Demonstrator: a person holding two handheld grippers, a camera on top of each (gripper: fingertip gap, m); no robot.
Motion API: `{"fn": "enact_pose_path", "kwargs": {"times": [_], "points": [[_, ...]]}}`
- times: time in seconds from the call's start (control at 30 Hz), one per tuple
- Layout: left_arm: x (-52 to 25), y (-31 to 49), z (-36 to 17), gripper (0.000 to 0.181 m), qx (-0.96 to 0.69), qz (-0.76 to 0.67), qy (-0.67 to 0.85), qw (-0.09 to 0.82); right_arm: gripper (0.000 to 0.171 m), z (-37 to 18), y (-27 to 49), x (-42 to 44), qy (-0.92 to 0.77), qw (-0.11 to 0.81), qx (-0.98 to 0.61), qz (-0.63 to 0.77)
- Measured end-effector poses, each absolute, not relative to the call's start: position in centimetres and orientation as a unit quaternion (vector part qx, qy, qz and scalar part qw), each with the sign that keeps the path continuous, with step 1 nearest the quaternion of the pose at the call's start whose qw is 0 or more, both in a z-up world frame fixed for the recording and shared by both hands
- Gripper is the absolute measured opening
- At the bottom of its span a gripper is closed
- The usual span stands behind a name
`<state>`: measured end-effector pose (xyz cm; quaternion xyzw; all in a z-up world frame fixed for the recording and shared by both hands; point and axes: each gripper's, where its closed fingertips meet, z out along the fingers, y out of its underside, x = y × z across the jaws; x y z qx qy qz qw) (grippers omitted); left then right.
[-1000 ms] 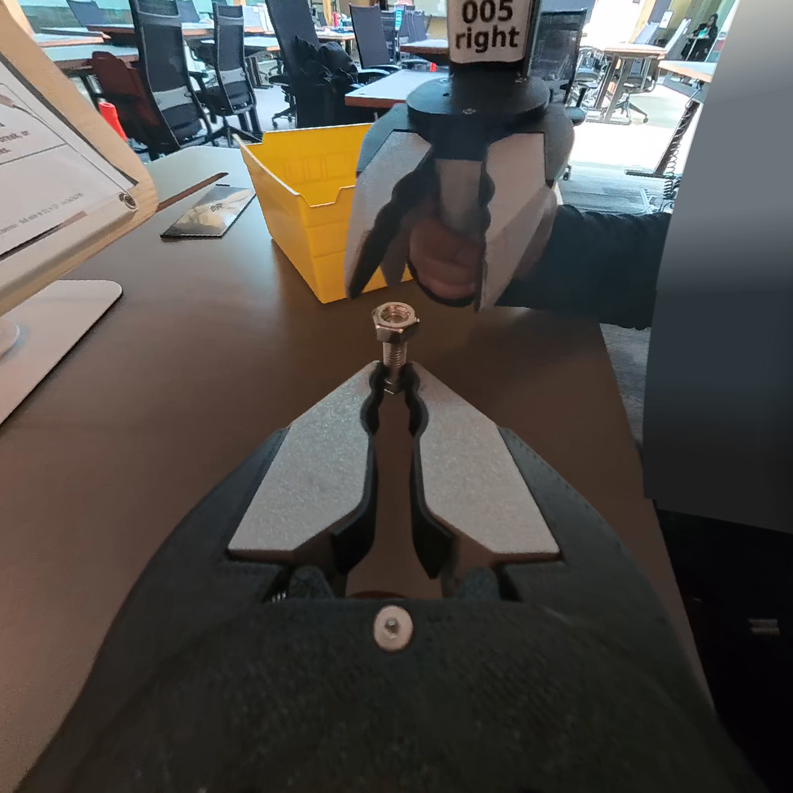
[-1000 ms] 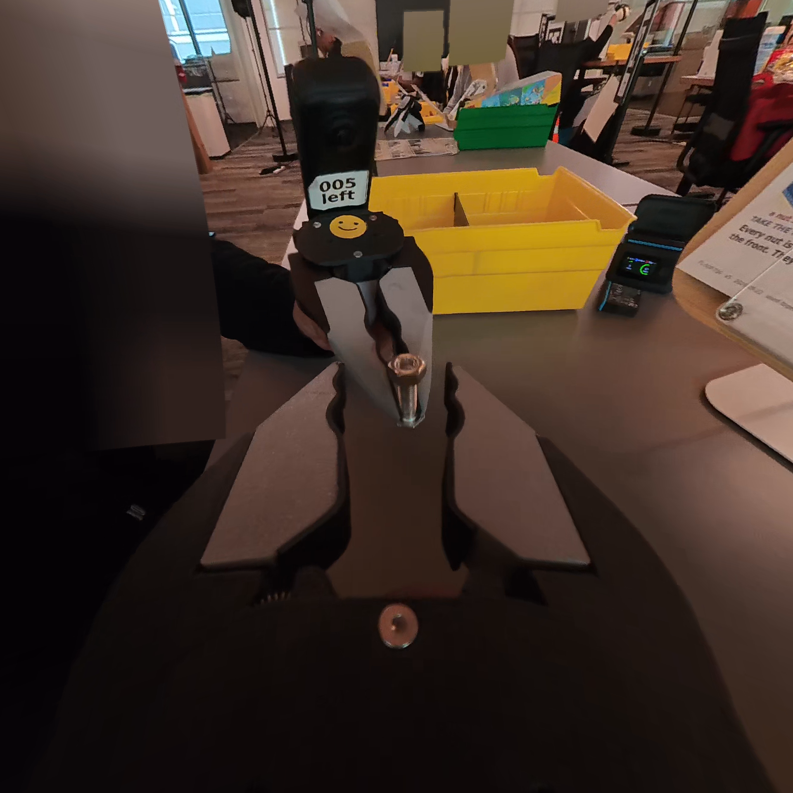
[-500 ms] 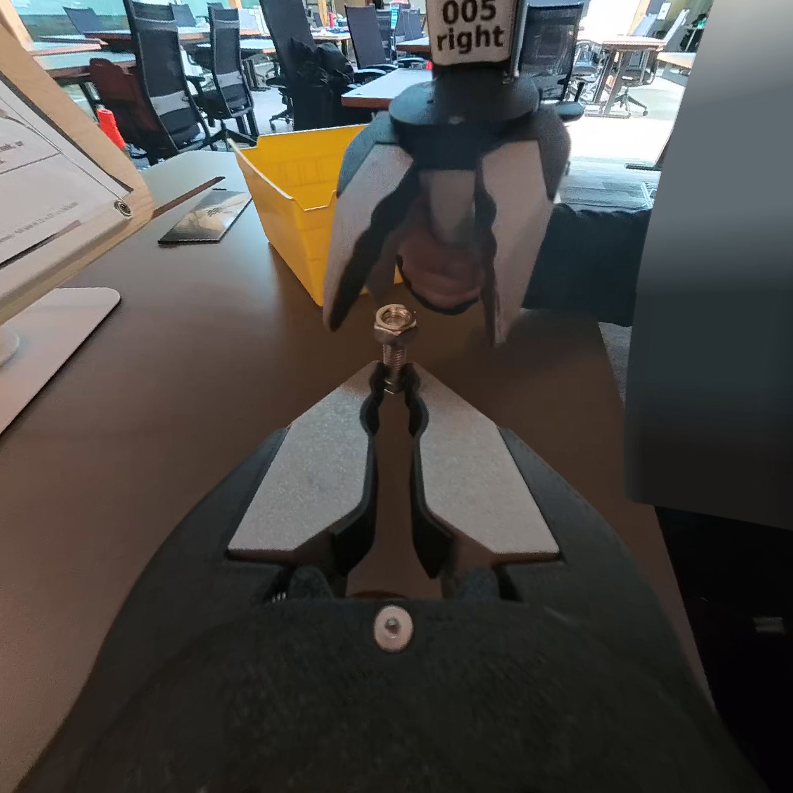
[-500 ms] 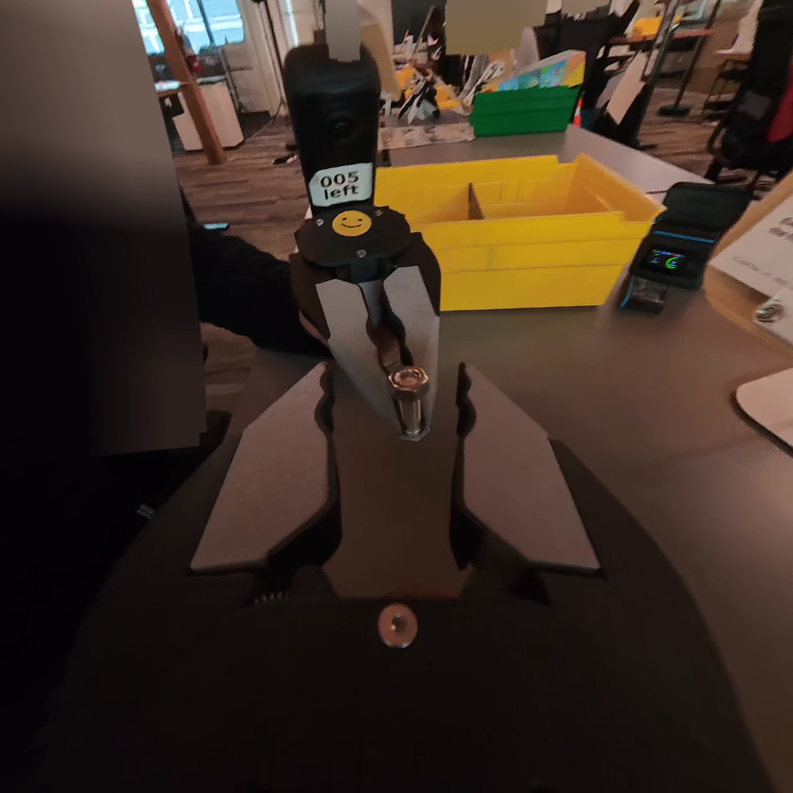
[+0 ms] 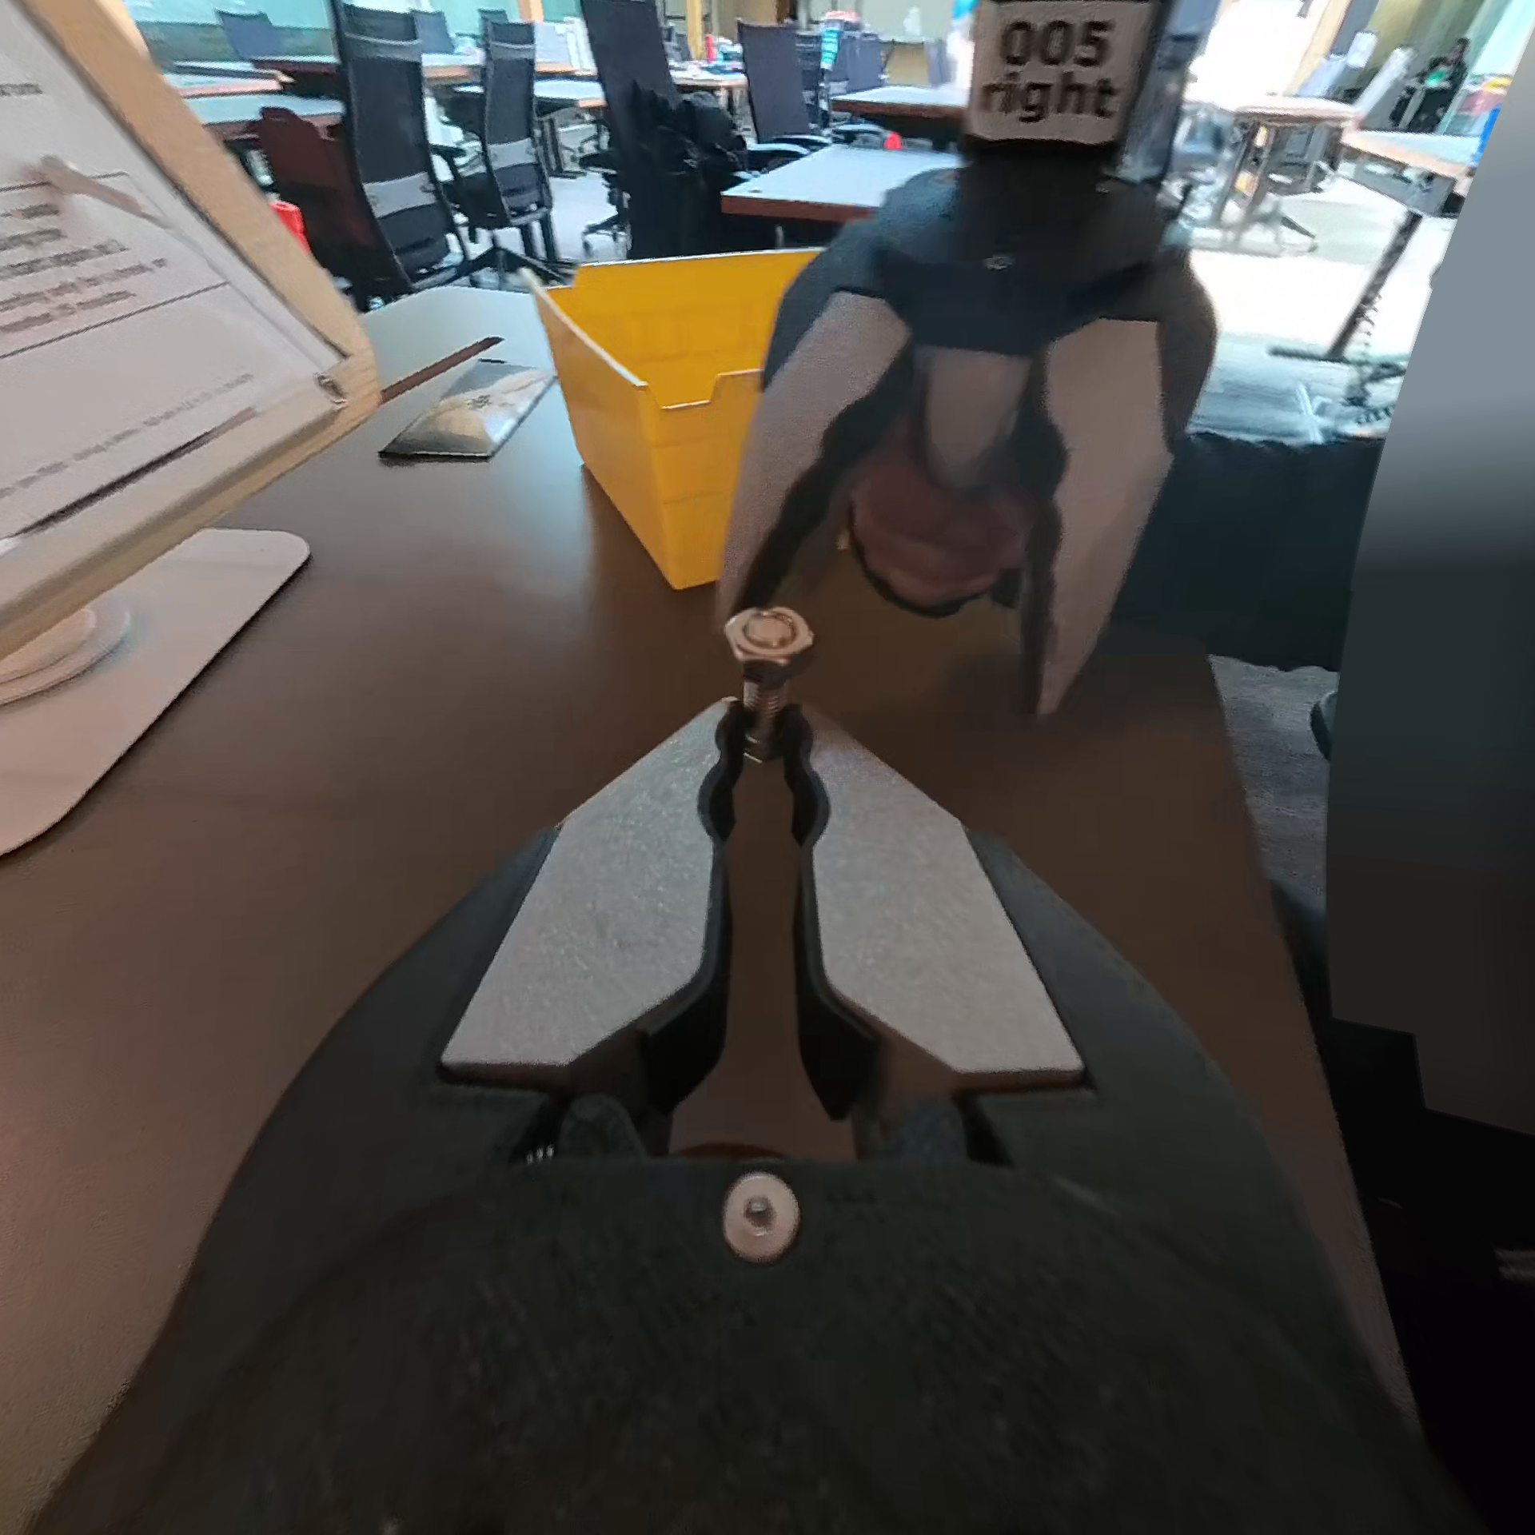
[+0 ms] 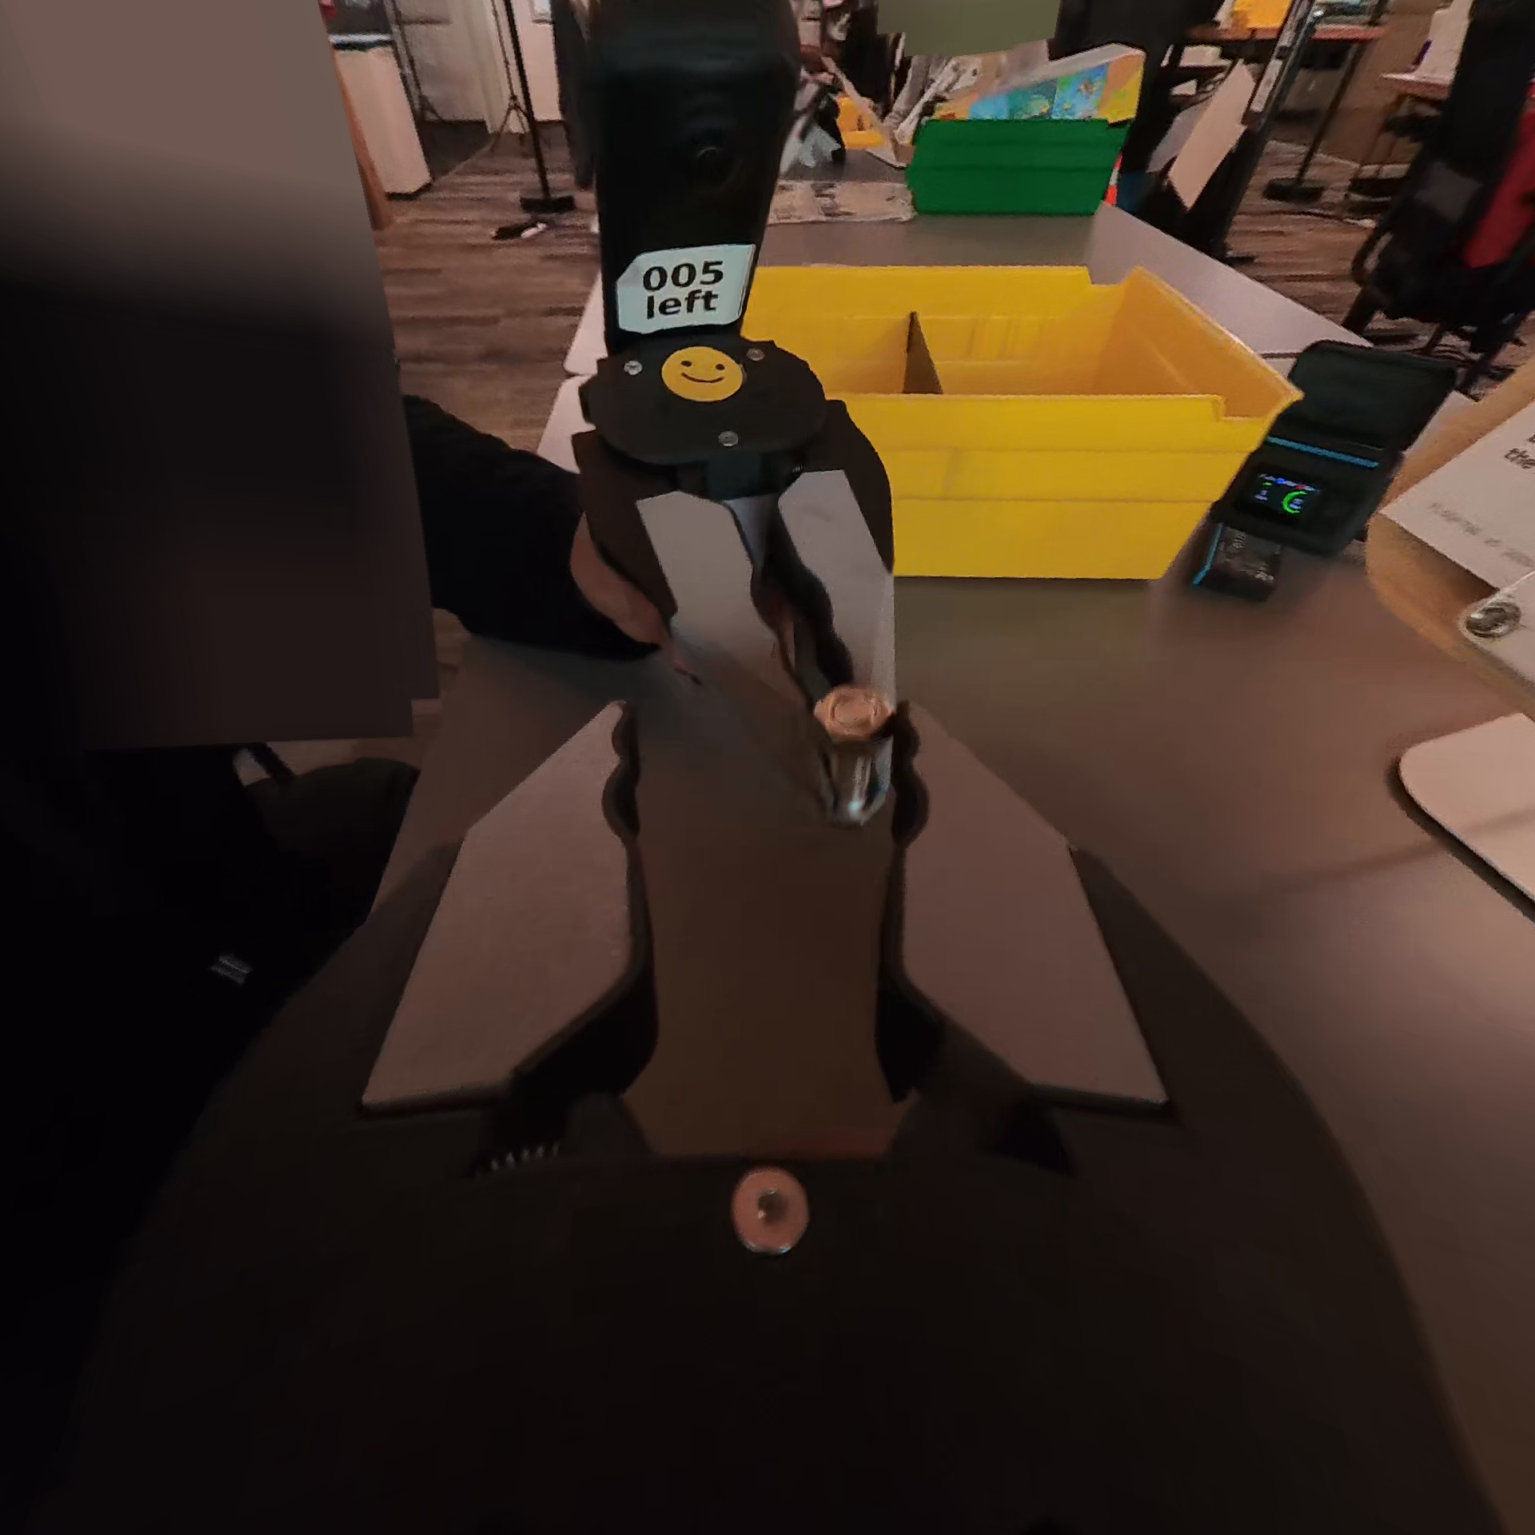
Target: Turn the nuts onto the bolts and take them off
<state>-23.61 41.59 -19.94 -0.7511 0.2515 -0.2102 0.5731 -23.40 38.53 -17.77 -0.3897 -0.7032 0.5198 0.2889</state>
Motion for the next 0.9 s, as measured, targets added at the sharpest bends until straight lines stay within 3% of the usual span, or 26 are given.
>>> {"fn": "enact_pose_path", "kwargs": {"times": [0.03,0.07,0.1,0.2,0.23,0.33,0.37,0.4,0.43,0.47,0.67,0.77,0.9], "points": [[-24.3,41.8,-19.9,0.007,-0.754,-0.206,0.238,0.577,0.057,-17.6,38.6,-22.7,-0.706,0.288,-0.381,0.523],[-25.0,41.9,-19.9,0.007,-0.758,-0.203,0.229,0.576,0.014,-16.9,38.2,-21.7,-0.706,0.278,-0.359,0.544],[-25.3,41.9,-19.8,0.007,-0.758,-0.209,0.225,0.576,0.006,-16.0,38.4,-21.2,-0.690,0.281,-0.352,0.567],[-24.3,41.6,-19.6,0.007,-0.751,-0.218,0.240,0.576,0.050,-15.7,40.4,-22.4,-0.662,0.296,-0.396,0.564],[-23.7,41.5,-19.7,0.007,-0.749,-0.216,0.250,0.574,0.056,-15.9,40.4,-23.0,-0.661,0.289,-0.405,0.562],[-22.9,41.4,-19.5,0.007,-0.744,-0.224,0.257,0.575,0.054,-17.4,39.3,-24.0,-0.685,0.269,-0.409,0.540],[-23.3,41.5,-19.5,0.007,-0.745,-0.221,0.251,0.576,0.046,-17.7,38.8,-23.8,-0.694,0.261,-0.403,0.537],[-23.9,41.6,-19.5,0.007,-0.748,-0.217,0.241,0.579,0.053,-17.7,38.8,-23.5,-0.696,0.266,-0.400,0.533],[-24.8,41.9,-19.5,0.007,-0.753,-0.208,0.224,0.583,0.045,-17.3,38.8,-22.8,-0.700,0.268,-0.387,0.537],[-25.6,42.1,-19.6,0.007,-0.758,-0.200,0.216,0.582,0.000,-16.3,38.4,-21.6,-0.696,0.264,-0.360,0.563],[-24.2,41.9,-19.7,0.007,-0.753,-0.216,0.233,0.576,0.036,-15.3,41.3,-23.1,-0.645,0.295,-0.417,0.568],[-23.8,41.9,-19.7,0.008,-0.752,-0.217,0.236,0.576,0.036,-16.9,40.7,-24.4,-0.665,0.291,-0.430,0.537],[-23.8,41.9,-19.6,0.007,-0.749,-0.221,0.236,0.578,0.015,-18.1,40.8,-25.0,-0.670,0.292,-0.448,0.514]]}}
